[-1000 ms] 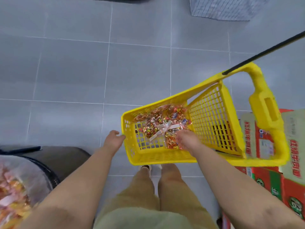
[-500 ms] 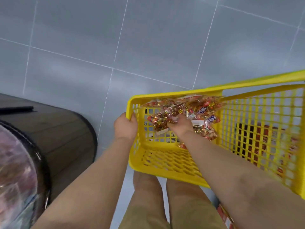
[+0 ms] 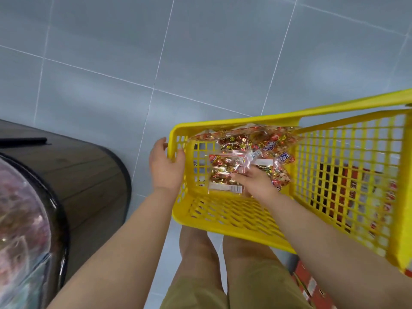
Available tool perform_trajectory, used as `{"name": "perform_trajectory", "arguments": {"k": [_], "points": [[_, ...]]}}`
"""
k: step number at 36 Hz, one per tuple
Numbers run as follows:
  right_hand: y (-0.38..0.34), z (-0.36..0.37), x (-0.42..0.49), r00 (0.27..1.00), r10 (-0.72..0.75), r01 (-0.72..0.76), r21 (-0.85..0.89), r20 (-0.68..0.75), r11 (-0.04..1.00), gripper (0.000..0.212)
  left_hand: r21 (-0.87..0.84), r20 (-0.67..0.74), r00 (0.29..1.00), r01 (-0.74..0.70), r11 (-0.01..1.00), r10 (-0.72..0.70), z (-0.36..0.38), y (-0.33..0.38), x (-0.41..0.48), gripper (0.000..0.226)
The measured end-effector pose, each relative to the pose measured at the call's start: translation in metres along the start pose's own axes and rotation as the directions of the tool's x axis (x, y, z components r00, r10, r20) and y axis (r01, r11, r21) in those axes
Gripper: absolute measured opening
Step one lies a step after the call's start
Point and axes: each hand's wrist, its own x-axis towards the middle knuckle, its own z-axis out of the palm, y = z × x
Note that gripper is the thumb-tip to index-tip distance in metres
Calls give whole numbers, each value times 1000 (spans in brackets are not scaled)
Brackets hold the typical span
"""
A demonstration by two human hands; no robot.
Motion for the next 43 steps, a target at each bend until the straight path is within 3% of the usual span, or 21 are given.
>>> {"name": "perform_trajectory", "arguments": {"k": [2, 4, 6, 9, 12, 14, 15, 16, 18, 20, 22, 25, 27, 30, 32, 38, 43], "points": [[-1, -19, -21, 998, 22, -29, 100, 66, 995, 15, 44, -94, 972, -213, 976, 216, -2, 5, -19, 45], [-3, -32, -37, 988, 17, -55, 246, 154, 968, 10, -22, -51, 949, -313, 949, 312, 2, 9, -38, 46], [-4, -38, -49, 976, 0, -81, 367, 217, 927, 11, -235, 193, 960, -157, 959, 204, 8, 17, -54, 40], [-7, -38, -59, 968, -12, -79, 350, 251, 933, 25, -364, 577, 817, 240, 900, 15, 23, 18, -66, 27], [-9, -44, -55, 974, -16, -50, 280, 228, 959, 43, -377, 624, 779, 366, 851, -59, 37, 11, -66, 16], [-10, -53, -38, 995, -30, -1, 316, 91, 949, 37, -359, 586, 803, 373, 855, -104, 43, 5, -61, 12], [-9, -61, -26, 997, -32, 50, 317, -63, 947, 26, -357, 571, 812, 374, 856, -116, 46, 2, -58, 14], [-9, -69, -13, 967, -30, 104, 282, -255, 954, 16, -353, 560, 819, 371, 859, -124, 48, -1, -56, 19], [-8, -90, 15, 820, -57, 186, 170, -570, 968, 14, -329, 538, 829, 371, 868, -151, 50, -4, -53, 31], [-9, -111, 42, 727, -125, 195, 29, -675, 980, 26, -305, 510, 839, 384, 871, -192, 51, -8, -49, 34], [-13, -129, 68, 759, -188, 180, -77, -623, 981, 36, -291, 479, 848, 398, 870, -227, 52, -14, -47, 32], [-21, -141, 95, 890, -143, 85, -153, -433, 985, 45, -276, 463, 848, 413, 868, -257, 52, -21, -46, 42], [-24, -143, 103, 921, -117, 48, -189, -372, 981, 41, -273, 450, 852, 415, 868, -266, 52, -23, -46, 38], [-27, -143, 97, 923, -167, 86, -235, -347, 968, 23, -258, 446, 853, 412, 874, -271, 55, -24, -48, 23], [-24, -143, 89, 929, -236, 154, -281, -286, 947, 22, -248, 449, 850, 415, 875, -276, 58, -24, -50, 18], [-18, -138, 59, 903, -419, 382, -265, -96, 885, 14, -250, 467, 841, 423, 871, -274, 65, -17, -56, 27], [-19, -129, 27, 834, -519, 445, -328, -186, 833, 5, -293, 469, 840, 441, 849, -274, 66, -9, -60, 30]]}}
